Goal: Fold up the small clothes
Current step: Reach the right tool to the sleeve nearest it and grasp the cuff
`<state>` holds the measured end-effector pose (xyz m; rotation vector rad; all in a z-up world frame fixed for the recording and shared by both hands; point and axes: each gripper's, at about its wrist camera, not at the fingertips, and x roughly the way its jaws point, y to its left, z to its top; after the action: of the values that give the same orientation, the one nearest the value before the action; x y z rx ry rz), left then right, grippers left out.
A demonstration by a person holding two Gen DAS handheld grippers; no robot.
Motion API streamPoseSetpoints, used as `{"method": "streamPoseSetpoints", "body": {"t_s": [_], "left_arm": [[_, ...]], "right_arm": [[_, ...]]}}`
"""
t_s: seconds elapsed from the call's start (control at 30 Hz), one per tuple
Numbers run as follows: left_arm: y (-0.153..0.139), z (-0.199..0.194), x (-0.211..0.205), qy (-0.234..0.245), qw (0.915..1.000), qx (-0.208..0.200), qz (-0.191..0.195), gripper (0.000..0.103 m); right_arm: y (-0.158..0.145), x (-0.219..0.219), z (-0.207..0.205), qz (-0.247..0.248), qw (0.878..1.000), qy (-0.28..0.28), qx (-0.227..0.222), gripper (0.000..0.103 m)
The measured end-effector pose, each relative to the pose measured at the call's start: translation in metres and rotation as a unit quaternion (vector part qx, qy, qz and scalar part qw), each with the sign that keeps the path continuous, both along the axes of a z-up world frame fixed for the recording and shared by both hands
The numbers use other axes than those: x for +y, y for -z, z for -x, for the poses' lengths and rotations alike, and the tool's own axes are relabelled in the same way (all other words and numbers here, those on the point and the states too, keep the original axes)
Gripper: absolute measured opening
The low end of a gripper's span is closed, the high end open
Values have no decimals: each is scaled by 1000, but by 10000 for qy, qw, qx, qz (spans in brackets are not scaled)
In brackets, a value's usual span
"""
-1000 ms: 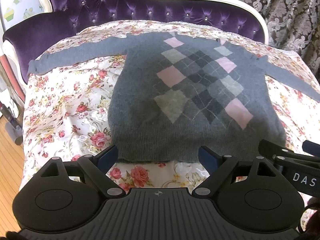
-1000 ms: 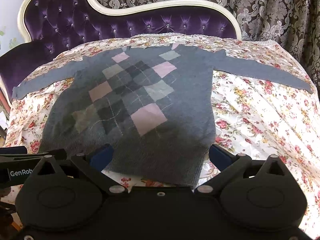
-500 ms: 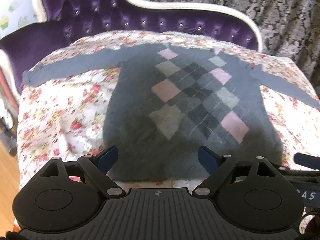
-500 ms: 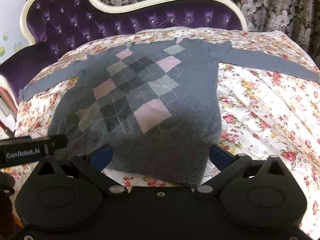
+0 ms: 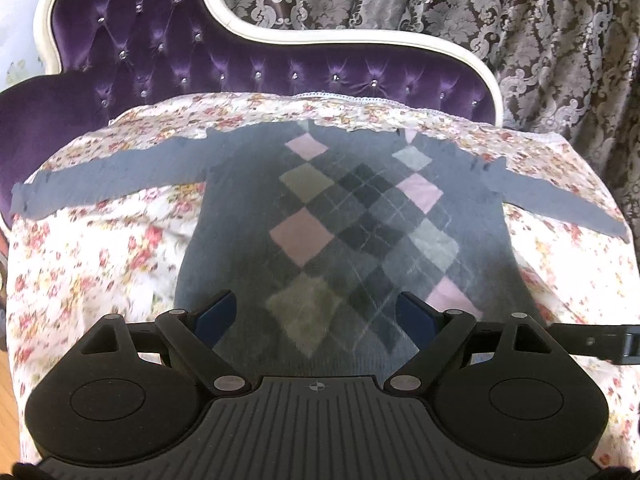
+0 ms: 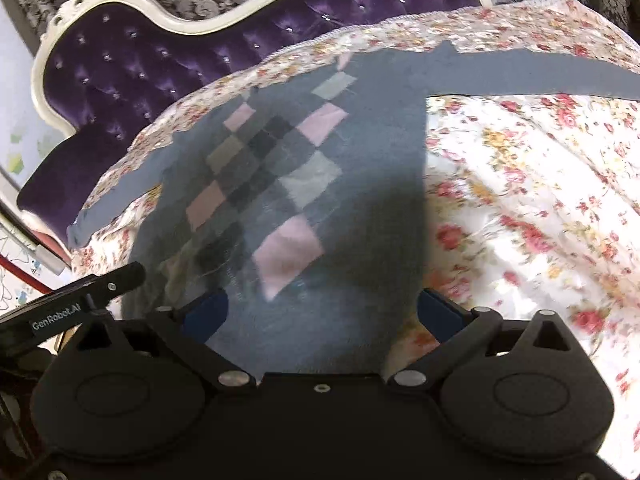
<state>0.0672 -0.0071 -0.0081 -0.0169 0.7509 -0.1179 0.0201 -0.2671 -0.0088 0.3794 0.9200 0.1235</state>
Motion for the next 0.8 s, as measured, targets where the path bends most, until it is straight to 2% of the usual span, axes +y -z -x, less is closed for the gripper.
{"method": "streamPoseSetpoints", "body": {"t_s": [0.2,0.33,0.4,0.47,0.57,0.8], "left_arm": [[7,-28,-7,54,9997,257,11,87],[8,-40,-16,165,9996,217,-103,87],[9,-47,-20,154,9996,210,-81,87],[12,-55,-23,123,9996,241,-45,87],[16,-66,-26,23,9996,283,-14,87],[24,-84,-28,-98,9992,358,-143,87]], "right_arm": [[-3,-30,-21,214,9997,39,89,91],[-6,-69,-35,371,9978,530,-142,85],[-5,-94,-44,478,9952,823,-249,79],[-3,-119,-53,585,9922,1054,-329,67],[4,-157,-70,788,9859,1430,-361,59],[29,-248,-98,785,9654,2472,-270,59]]}}
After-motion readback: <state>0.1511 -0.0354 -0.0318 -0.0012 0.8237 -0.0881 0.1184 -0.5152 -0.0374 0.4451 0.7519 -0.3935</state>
